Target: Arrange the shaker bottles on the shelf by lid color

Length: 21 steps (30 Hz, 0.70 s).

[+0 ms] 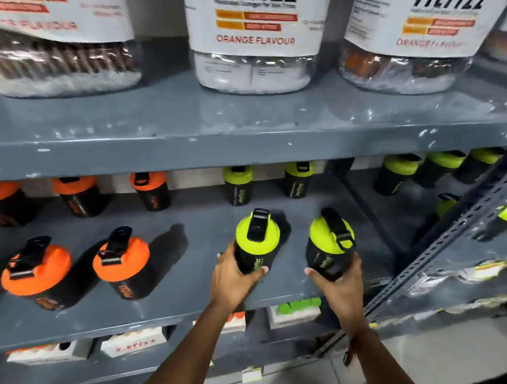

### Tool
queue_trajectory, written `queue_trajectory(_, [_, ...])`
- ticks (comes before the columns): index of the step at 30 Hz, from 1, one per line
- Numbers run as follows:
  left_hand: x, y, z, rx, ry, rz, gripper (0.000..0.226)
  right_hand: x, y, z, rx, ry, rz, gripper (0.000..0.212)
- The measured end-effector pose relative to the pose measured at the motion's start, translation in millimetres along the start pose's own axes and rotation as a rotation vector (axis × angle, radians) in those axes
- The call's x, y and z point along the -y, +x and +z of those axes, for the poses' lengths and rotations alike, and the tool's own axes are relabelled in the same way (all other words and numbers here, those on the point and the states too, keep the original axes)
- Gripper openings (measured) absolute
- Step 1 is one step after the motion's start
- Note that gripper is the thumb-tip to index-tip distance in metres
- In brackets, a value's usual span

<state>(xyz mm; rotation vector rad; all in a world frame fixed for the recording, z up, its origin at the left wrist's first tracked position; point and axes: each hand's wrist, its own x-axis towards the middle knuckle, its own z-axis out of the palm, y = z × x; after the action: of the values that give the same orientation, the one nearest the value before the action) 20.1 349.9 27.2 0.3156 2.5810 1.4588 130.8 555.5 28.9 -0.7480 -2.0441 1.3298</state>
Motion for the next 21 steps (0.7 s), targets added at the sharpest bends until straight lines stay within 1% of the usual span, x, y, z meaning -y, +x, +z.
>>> queue_trajectory(1, [-0.6,2.2,3.6,-0.005,0.012,0.007,0.087,-2.5,4.4,-0.9,0.045,-0.018,0.005,0.081])
queue_trajectory(3, [-1.1,5.3,9.1,-0.015,0.033,0.012,0.082,-5.8,11.6,-0.9,0.08,-0.029,0.012,0.073])
queue_trajectory(6, [-3.9,7.8,13.9,-0.054,0.054,-0.001,0.078,-8.2,21.5,0.5,0.066,-0.052,0.027,0.06])
queue_trajectory(9, [-4.6,7.4,15.8,-0.081,0.073,-0.004,0.081,-8.6,28.1,-0.4,0.063,-0.064,0.041,0.052])
queue_trajectory(13, [-6.2,0.7,17.0,-0.1,0.076,-0.034,0.084,-10.8,35.8,-3.8,0.075,-0.037,0.068,0.054])
queue_trajectory(18, [-8.8,-4.7,16.9,-0.095,0.062,-0.052,0.082,-11.7,37.4,-4.0,0.086,-0.026,0.064,0.056])
queue_trajectory(20, [-12.0,-6.1,14.5,-0.083,0.061,-0.045,0.085,-8.8,34.3,-5.9,0.078,-0.046,0.084,0.061])
queue_trajectory(21, [-10.0,-6.4,14.9,-0.083,0.059,-0.026,0.089,-13.4,33.0,-5.6,0.064,-0.035,0.077,0.069])
